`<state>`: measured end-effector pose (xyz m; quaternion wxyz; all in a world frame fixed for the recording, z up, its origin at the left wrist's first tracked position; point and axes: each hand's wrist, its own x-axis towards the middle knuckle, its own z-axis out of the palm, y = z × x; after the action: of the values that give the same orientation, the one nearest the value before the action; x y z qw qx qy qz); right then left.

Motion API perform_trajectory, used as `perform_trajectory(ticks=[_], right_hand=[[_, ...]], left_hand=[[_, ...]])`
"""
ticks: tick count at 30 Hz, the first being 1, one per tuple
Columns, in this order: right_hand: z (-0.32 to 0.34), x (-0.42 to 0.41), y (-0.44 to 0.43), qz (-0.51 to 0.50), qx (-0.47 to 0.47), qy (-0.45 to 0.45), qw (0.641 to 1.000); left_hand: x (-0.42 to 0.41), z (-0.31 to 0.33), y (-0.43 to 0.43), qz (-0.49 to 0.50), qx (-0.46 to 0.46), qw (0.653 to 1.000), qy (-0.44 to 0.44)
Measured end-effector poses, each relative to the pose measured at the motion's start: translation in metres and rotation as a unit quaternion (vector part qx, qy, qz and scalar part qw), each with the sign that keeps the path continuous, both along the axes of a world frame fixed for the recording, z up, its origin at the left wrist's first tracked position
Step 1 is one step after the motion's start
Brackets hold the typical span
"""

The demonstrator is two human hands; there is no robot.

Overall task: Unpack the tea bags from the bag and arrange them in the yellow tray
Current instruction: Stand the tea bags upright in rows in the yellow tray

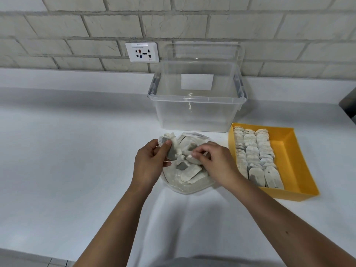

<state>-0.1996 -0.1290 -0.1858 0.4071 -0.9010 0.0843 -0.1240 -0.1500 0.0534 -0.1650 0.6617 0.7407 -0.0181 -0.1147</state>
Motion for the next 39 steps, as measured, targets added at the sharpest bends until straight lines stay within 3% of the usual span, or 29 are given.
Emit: perform_trajectory(ticks=[2, 4, 6, 12, 18, 20, 22, 24, 25, 30, 39], right_hand=[[0.013, -0.002, -0.002, -0.02, 0.141, 0.025, 0.989], [0.025, -0.004, -0.003, -0.005, 0.283, 0.072, 0.956], [0.033, -0.005, -0.001, 0.018, 0.347, 0.102, 0.932], [0.034, 0.0, 0.004, -0.017, 0.354, 0.097, 0.93], [0.024, 0.005, 0.007, -0.025, 0.377, 0.101, 0.92], [0.014, 0.003, 0.008, -0.019, 0.303, 0.104, 0.947], [0.004, -0.001, 0.004, 0.023, 0.087, 0.108, 0.99], [-0.005, -0.007, 0.003, 0.11, -0.095, 0.147, 0.978], [-0.008, -0.008, 0.005, 0.137, -0.131, 0.175, 0.966], [-0.011, -0.008, 0.015, 0.135, -0.143, 0.152, 0.969], [0.015, -0.036, -0.003, 0.024, -0.006, 0.012, 1.0]], left_hand=[[0.001, -0.002, -0.001, -0.003, 0.007, 1.0, 0.005], [0.001, -0.003, -0.004, -0.012, 0.018, 1.0, 0.014], [-0.002, -0.003, -0.008, -0.032, 0.012, 0.999, 0.035], [-0.011, 0.003, -0.016, -0.064, -0.052, 0.985, 0.149], [-0.012, -0.005, -0.014, -0.091, 0.017, 0.994, 0.058], [-0.007, -0.009, -0.01, -0.069, 0.055, 0.996, 0.03], [-0.002, -0.012, -0.005, -0.052, 0.082, 0.995, 0.012], [0.001, -0.015, -0.002, -0.049, 0.091, 0.995, 0.009], [0.002, -0.015, -0.001, -0.051, 0.092, 0.994, 0.011], [0.002, -0.015, -0.003, -0.058, 0.09, 0.994, 0.009], [-0.001, -0.003, -0.015, -0.044, 0.054, 0.997, -0.022]])
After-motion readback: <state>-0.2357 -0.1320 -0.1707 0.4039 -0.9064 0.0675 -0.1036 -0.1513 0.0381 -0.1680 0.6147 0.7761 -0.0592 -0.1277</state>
